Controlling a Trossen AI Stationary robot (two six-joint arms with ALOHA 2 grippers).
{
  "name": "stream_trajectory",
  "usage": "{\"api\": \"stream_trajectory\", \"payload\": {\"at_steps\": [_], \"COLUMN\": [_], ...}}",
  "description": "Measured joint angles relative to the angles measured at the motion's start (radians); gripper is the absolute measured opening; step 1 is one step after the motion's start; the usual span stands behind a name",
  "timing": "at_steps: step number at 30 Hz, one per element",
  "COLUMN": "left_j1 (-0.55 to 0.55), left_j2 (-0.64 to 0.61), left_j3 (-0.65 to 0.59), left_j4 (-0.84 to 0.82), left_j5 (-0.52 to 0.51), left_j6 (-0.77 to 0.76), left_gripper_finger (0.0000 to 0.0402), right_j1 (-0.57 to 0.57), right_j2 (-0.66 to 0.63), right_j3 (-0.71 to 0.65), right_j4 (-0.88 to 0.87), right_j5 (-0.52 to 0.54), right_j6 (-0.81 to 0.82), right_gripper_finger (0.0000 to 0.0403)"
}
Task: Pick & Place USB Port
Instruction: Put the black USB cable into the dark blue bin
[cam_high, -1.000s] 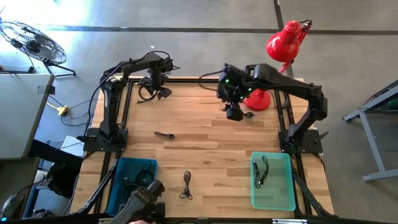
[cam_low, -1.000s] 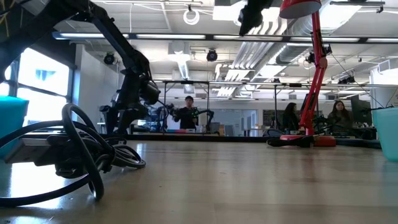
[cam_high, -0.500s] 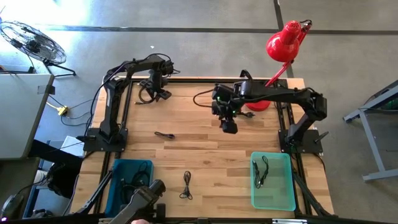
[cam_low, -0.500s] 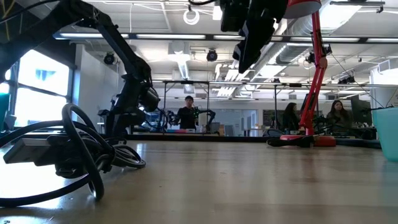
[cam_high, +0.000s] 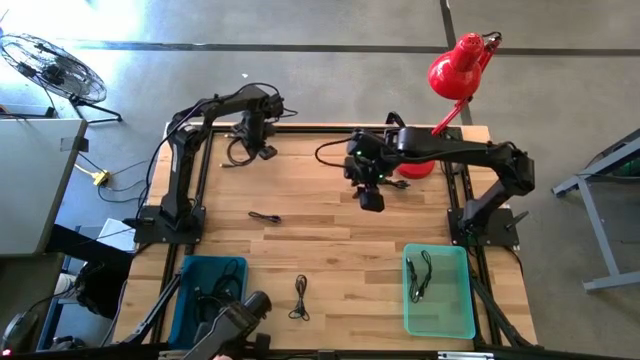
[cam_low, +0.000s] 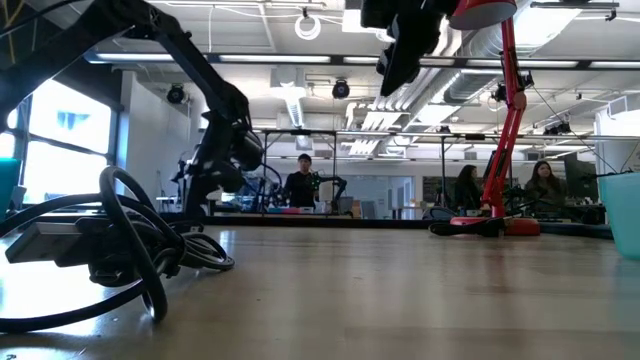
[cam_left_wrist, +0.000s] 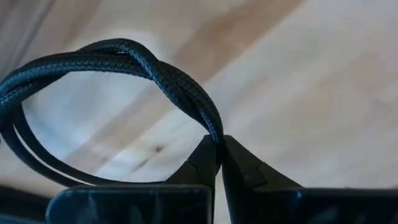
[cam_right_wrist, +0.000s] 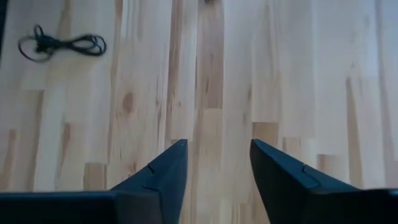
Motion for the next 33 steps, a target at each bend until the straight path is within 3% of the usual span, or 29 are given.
{"api": "stream_trajectory", "payload": {"at_steps": [12,16,19,26,33], "left_j1": [-0.13,-0.217,-0.295,-0.573,-1.039], "left_j2": [-0.158,-0.322,-0.436,-0.737,-0.962], "left_j3": [0.227,0.26,0.271,0.208,-0.061], "left_j4": [-0.25,-0.255,-0.242,-0.248,-0.248], "left_j5": [-0.074,0.034,0.052,0.014,-0.032], "left_j6": [0.109,0.119,0.061,-0.238,-0.866], "left_gripper_finger": [0.0002,0.0002,0.0002,0.0002,0.0001], "right_j1": [0.004,0.014,0.02,0.02,0.048], "right_j2": [-0.14,-0.184,-0.206,-0.23,-0.23], "right_j3": [0.001,0.001,0.001,0.001,0.001], "right_j4": [0.043,0.043,0.044,0.044,0.05], "right_j5": [-0.007,-0.007,-0.007,-0.006,-0.003], "right_j6": [0.052,0.068,0.074,0.103,0.093], "right_gripper_finger": [0.0096,0.009,0.009,0.0087,0.0087]}}
